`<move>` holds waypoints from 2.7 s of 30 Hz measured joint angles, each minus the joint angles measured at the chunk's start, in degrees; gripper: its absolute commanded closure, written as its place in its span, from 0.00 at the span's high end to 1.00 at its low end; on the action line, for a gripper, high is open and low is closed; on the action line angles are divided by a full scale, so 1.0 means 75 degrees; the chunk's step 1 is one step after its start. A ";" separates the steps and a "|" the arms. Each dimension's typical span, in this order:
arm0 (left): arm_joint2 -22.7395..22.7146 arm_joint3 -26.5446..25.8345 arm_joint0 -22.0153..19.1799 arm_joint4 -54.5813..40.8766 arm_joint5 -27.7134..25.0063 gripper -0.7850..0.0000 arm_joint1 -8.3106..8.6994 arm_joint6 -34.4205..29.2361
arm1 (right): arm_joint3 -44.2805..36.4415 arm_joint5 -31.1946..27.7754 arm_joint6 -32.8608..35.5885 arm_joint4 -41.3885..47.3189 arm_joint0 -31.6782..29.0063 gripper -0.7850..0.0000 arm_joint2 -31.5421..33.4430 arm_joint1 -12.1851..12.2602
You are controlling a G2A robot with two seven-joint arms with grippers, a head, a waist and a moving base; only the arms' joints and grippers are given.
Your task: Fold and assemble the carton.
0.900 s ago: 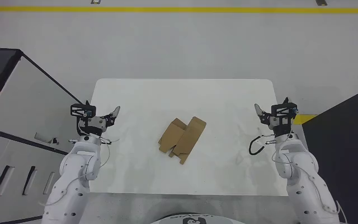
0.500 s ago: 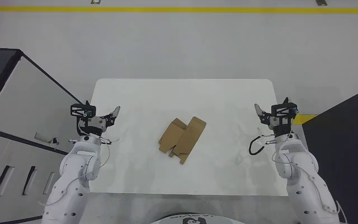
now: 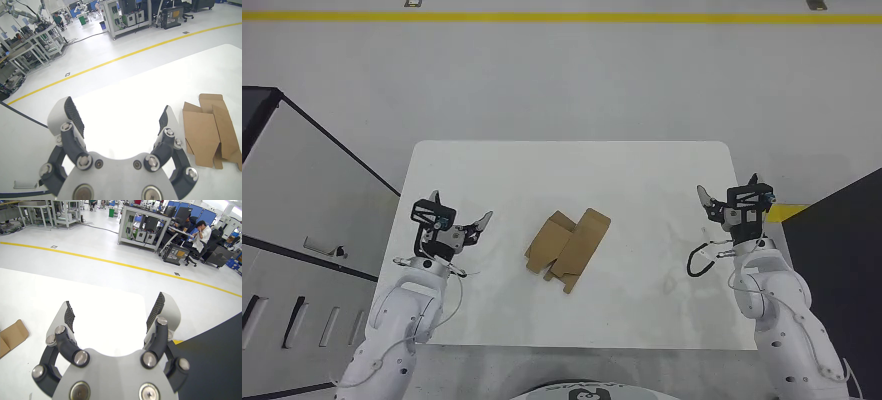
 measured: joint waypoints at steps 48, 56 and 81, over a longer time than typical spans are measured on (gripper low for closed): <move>0.2028 0.0999 -0.0057 0.9733 -0.0095 1.00 0.0298 0.2156 | 0.0000 0.0000 0.0000 0.0000 0.0000 1.00 0.0000 0.0000; 0.2083 0.1087 -0.0088 0.9967 -0.0053 1.00 0.0303 0.2049 | 0.0000 0.0000 0.0000 0.0000 0.0000 1.00 0.0000 0.0000; 0.2823 0.1882 -0.0317 0.9870 0.0559 0.77 0.0177 0.1401 | 0.0000 0.0000 0.0000 0.0000 0.0000 1.00 0.0000 0.0000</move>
